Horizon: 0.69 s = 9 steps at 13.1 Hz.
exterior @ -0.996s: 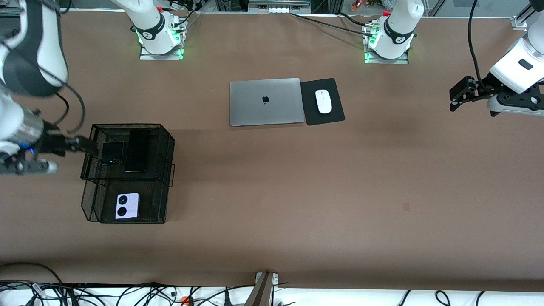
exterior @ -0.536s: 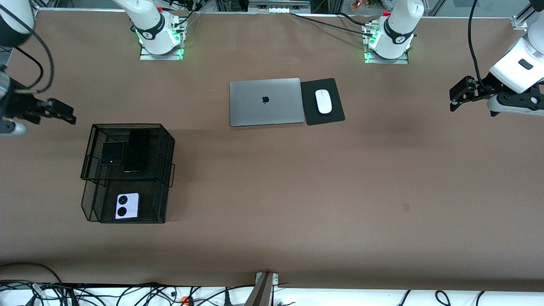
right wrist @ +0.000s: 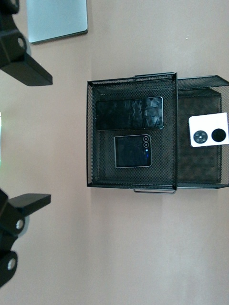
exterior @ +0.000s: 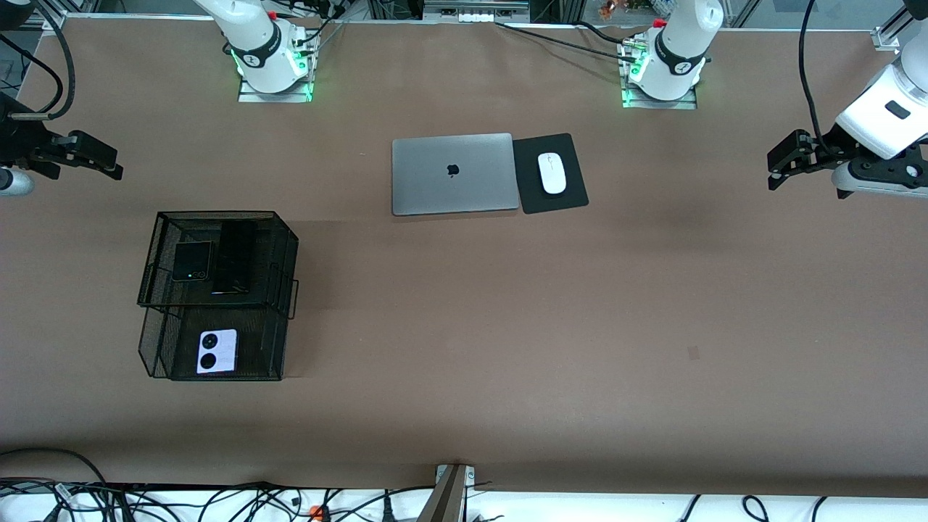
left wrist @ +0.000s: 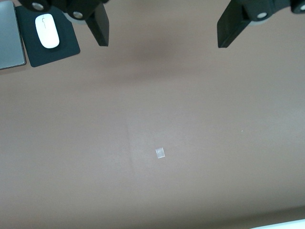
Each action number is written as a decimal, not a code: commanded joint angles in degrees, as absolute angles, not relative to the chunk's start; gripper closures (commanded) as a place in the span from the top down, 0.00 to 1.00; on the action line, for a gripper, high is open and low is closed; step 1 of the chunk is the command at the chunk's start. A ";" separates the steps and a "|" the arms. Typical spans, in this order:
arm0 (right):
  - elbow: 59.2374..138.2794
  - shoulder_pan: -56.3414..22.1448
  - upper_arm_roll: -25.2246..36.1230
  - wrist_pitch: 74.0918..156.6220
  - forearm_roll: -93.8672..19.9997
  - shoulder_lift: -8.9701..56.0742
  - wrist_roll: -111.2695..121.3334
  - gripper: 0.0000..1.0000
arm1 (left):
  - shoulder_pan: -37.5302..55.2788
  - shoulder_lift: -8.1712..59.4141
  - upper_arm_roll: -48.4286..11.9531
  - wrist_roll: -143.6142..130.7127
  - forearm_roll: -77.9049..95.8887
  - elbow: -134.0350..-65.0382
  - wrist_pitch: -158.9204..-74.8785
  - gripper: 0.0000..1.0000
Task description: Place phones with both arms
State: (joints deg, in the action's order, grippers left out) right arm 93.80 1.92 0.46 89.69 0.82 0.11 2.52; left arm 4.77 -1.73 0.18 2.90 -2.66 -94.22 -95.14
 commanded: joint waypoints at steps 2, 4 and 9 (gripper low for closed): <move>94.39 3.25 -0.62 89.03 1.50 -0.53 1.67 1.00 | 4.75 -0.97 0.18 4.04 -3.87 -92.46 -93.78 1.00; 94.39 3.95 -0.79 89.03 1.58 -0.27 1.67 1.00 | 4.75 -0.97 0.18 4.04 -3.87 -92.46 -93.78 1.00; 94.31 3.96 -0.70 89.03 1.49 -0.26 1.67 1.00 | 4.66 -0.97 0.18 4.13 -3.87 -92.46 -93.78 1.00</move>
